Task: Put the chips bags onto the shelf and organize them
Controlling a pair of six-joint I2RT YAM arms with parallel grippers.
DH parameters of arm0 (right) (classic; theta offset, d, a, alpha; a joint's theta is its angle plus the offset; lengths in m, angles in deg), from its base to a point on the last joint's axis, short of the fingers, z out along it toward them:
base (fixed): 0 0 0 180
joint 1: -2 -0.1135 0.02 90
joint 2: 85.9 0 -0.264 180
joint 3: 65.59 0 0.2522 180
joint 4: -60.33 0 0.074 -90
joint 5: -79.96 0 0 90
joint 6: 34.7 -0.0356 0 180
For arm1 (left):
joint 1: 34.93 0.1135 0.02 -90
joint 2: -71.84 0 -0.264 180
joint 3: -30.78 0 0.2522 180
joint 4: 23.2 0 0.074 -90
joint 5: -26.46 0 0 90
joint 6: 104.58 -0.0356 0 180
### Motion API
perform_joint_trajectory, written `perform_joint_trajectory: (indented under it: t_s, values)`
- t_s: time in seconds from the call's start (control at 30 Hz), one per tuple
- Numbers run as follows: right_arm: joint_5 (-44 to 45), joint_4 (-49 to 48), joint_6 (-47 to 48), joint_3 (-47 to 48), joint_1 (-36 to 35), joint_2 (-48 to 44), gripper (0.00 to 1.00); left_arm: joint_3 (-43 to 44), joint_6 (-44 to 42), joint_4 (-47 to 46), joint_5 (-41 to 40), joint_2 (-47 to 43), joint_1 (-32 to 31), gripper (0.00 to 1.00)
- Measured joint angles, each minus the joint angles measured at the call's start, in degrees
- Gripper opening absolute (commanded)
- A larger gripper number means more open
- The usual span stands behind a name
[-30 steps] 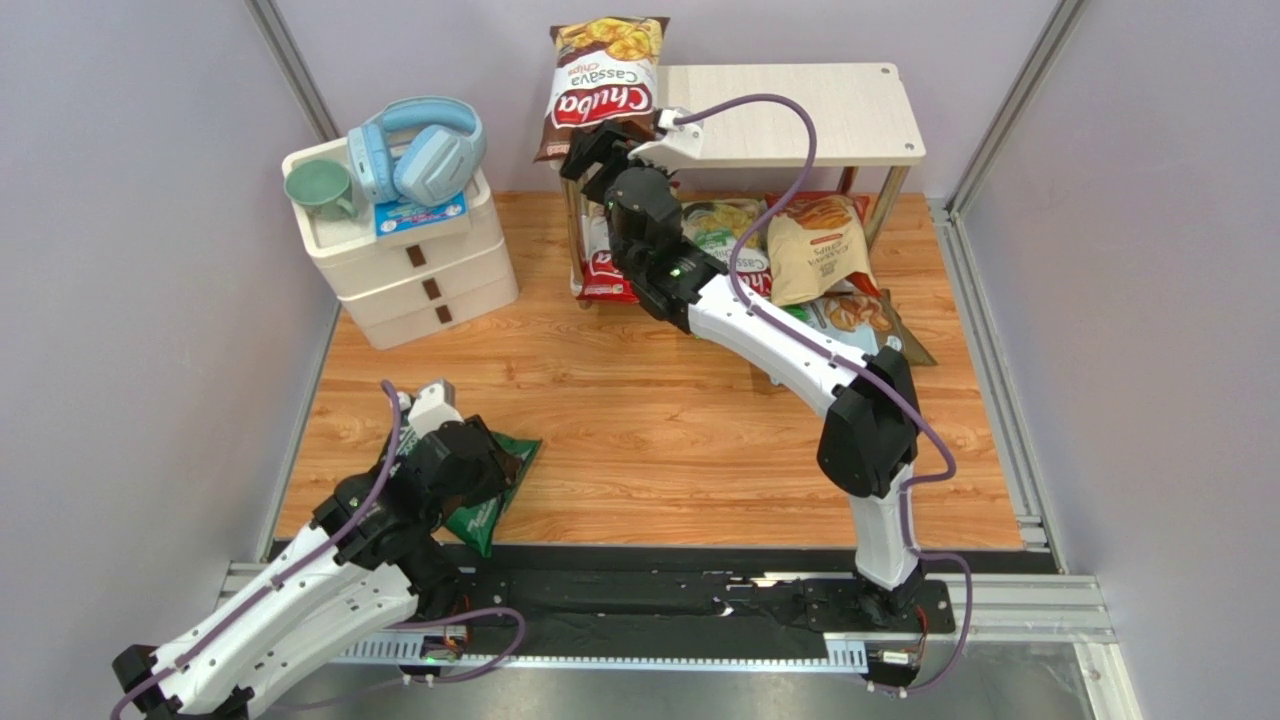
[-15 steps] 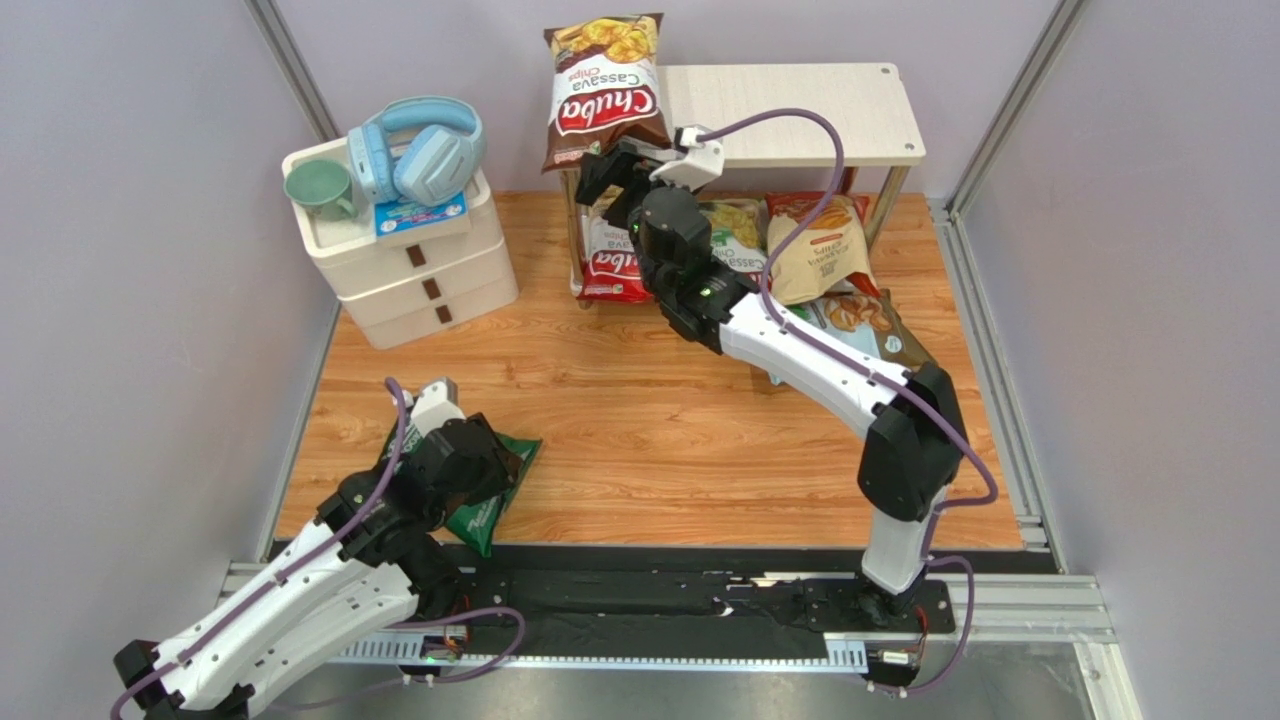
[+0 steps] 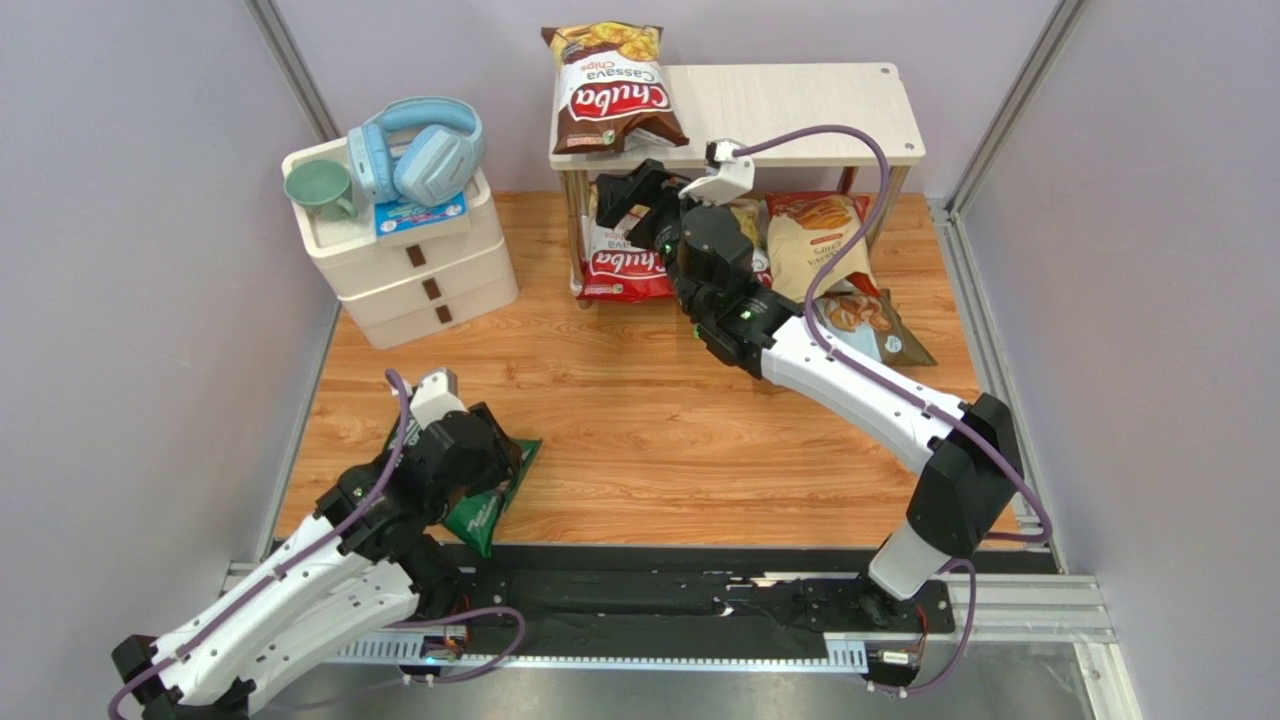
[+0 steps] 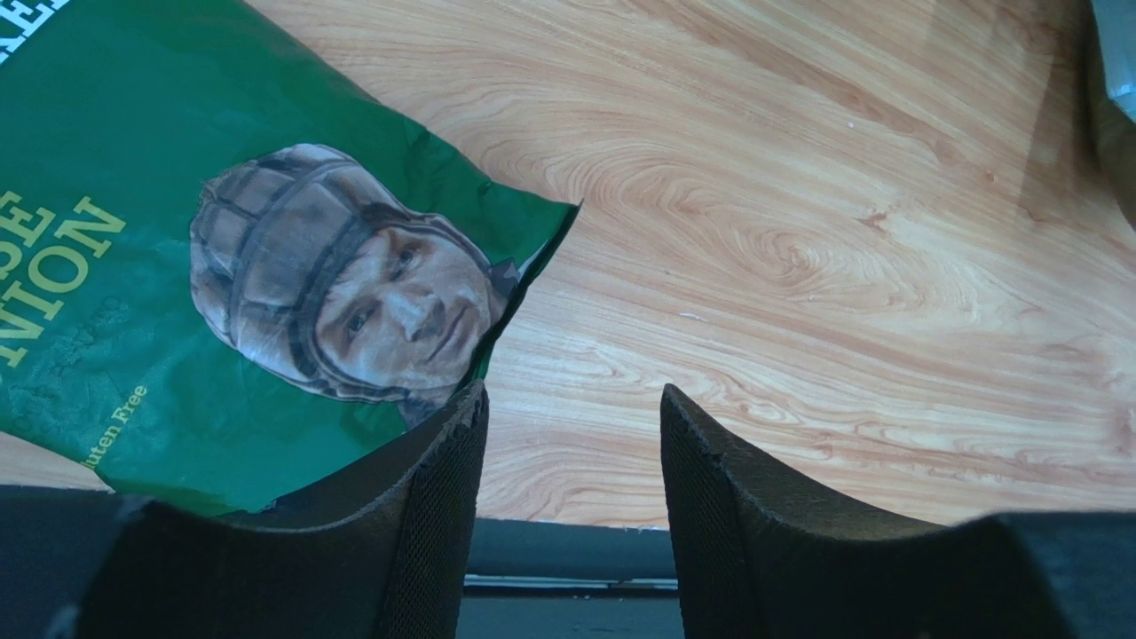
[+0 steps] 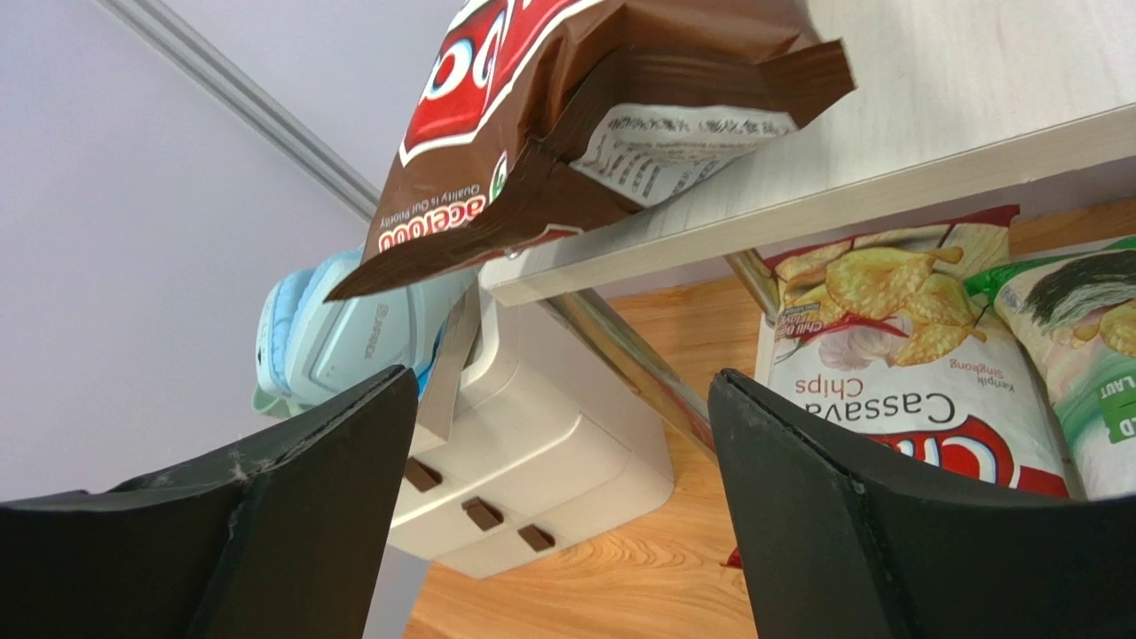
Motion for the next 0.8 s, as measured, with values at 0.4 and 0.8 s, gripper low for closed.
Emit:
perform_joint_trajectory:
  t_s: [0.4,0.8]
  values:
    - [-11.98,11.26,-1.88,-21.22,-0.09,-20.41,0.85,9.42,-0.72,10.38,-9.57,-0.09,2.14,0.67]
    - [-14.82,25.29,-1.57,-35.8,-0.39,-45.44,0.85,13.35,12.37,22.27,-11.15,18.86,7.06,0.65]
